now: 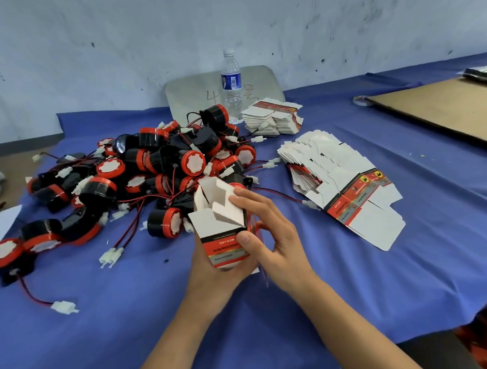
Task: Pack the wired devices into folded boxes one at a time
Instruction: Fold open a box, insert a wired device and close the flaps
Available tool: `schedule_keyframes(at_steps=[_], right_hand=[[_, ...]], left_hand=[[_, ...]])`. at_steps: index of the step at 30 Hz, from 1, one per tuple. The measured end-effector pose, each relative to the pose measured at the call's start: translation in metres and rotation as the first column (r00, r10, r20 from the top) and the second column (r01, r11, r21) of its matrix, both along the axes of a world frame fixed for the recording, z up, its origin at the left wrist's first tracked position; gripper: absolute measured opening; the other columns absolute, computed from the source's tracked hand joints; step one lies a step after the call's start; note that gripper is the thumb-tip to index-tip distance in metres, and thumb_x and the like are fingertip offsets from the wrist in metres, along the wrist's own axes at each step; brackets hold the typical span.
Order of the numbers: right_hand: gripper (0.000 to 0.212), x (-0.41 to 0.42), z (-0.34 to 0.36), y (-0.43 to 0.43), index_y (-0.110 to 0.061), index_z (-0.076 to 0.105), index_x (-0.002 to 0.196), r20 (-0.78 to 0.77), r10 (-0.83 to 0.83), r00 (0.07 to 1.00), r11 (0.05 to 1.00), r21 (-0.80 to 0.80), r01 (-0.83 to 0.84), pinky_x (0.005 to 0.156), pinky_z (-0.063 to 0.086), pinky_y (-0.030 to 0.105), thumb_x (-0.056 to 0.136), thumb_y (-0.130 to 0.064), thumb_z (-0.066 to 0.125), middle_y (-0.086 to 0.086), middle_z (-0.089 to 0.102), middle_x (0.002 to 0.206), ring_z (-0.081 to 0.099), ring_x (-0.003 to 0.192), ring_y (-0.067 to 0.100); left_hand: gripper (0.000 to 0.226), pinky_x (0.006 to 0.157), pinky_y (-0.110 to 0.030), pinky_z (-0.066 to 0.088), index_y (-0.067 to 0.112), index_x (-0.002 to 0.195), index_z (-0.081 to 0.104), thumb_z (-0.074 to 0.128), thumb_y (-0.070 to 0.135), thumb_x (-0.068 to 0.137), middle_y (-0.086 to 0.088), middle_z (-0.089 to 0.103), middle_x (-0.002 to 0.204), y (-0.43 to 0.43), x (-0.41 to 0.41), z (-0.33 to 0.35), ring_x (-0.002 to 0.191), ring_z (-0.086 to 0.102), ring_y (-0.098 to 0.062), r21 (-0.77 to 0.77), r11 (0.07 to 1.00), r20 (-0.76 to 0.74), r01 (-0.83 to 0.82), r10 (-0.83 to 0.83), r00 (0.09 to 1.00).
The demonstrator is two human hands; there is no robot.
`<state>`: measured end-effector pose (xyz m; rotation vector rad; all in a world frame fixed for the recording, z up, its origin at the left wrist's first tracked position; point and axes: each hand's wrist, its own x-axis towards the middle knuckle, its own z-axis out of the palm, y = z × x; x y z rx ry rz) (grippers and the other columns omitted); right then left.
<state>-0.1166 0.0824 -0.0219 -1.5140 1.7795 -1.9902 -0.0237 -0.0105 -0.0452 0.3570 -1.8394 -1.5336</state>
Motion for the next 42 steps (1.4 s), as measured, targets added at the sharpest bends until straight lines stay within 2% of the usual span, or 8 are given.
schedule_keyframes(at_steps=[5,10,13,18,22,25,33,42], right_hand=[[0.036,0.002,0.000,-0.002,-0.006,0.066,0.105,-0.036,-0.065,0.997,0.998,-0.011,0.065,0.096,0.045,0.047,0.087,-0.035,0.057,0.005,0.056,0.125,0.053,0.120,0.022],[0.034,0.004,0.000,-0.003,-0.002,0.062,0.089,-0.019,-0.127,0.992,0.989,-0.083,0.125,0.091,0.043,0.024,0.083,-0.035,0.060,0.010,0.048,0.131,0.051,0.117,0.008],[0.032,0.003,-0.001,-0.001,-0.001,0.060,0.086,-0.073,-0.167,0.983,0.978,-0.138,0.156,0.094,0.043,0.029,0.084,-0.033,0.057,0.014,0.050,0.132,0.051,0.123,0.015],[0.035,0.009,-0.005,-0.003,0.006,0.062,0.089,-0.247,-0.200,0.948,0.971,-0.183,0.157,0.089,0.047,0.046,0.080,-0.028,0.062,0.022,0.052,0.121,0.055,0.113,0.037],[0.034,0.014,-0.006,-0.005,-0.005,0.053,0.104,-0.403,-0.215,0.889,0.961,-0.247,0.121,0.091,0.046,0.043,0.074,-0.020,0.060,0.015,0.052,0.123,0.053,0.111,0.033],[0.044,0.014,-0.006,-0.008,-0.009,0.048,0.115,-0.457,-0.230,0.859,0.956,-0.270,0.112,0.098,0.043,0.040,0.074,-0.019,0.062,0.008,0.048,0.127,0.051,0.115,0.027],[0.049,0.013,-0.007,-0.011,0.001,0.065,0.115,-0.506,-0.285,0.814,0.954,-0.233,0.190,0.101,0.040,0.036,0.082,-0.035,0.069,0.010,0.049,0.122,0.051,0.113,0.028],[0.036,0.013,-0.004,-0.009,0.004,0.069,0.101,-0.373,-0.324,0.870,0.941,-0.218,0.257,0.086,0.049,0.042,0.089,-0.027,0.054,0.014,0.055,0.117,0.058,0.104,0.031]], left_hand=[[0.067,0.076,-0.014,0.053,0.057,0.112,0.054,0.080,0.016,0.067,0.024,0.066,0.112,0.001,0.001,0.002,0.103,0.065,0.000,-0.040,0.999,-0.006,0.015,-0.015,1.000],[0.079,0.083,-0.024,0.055,0.031,0.141,0.037,0.074,0.050,0.074,0.016,0.061,0.125,0.007,0.005,0.009,0.116,0.061,-0.010,-0.052,0.996,-0.012,0.069,-0.070,0.997],[0.090,0.096,-0.027,0.049,0.027,0.154,0.008,0.057,0.062,0.086,0.020,0.049,0.140,0.009,0.008,0.014,0.128,0.051,-0.010,-0.035,0.990,-0.120,0.137,-0.140,0.983],[0.071,0.111,-0.052,0.036,0.045,0.147,0.021,0.051,0.044,0.083,-0.001,0.038,0.153,0.006,0.013,0.018,0.138,0.040,-0.023,0.067,0.991,-0.193,0.119,-0.104,0.976],[0.067,0.083,-0.034,0.055,0.029,0.141,0.039,0.054,0.032,0.075,0.001,0.064,0.119,0.008,0.016,0.016,0.107,0.063,-0.017,0.105,0.991,-0.192,0.079,-0.058,0.980],[0.049,0.073,-0.024,0.055,0.047,0.112,0.056,0.054,0.012,0.078,0.009,0.064,0.102,0.007,0.016,0.017,0.096,0.062,-0.014,0.042,0.999,-0.190,-0.006,0.013,0.982],[0.037,0.085,-0.022,0.052,0.037,0.093,0.061,0.046,0.003,0.090,0.010,0.060,0.126,0.006,0.015,0.027,0.117,0.059,-0.013,-0.025,0.999,-0.210,-0.037,0.031,0.977],[0.062,0.108,-0.046,0.039,0.026,0.149,0.032,0.039,0.056,0.095,0.007,0.045,0.148,0.006,0.015,0.018,0.137,0.043,-0.019,-0.121,0.988,-0.132,0.101,-0.116,0.984]])
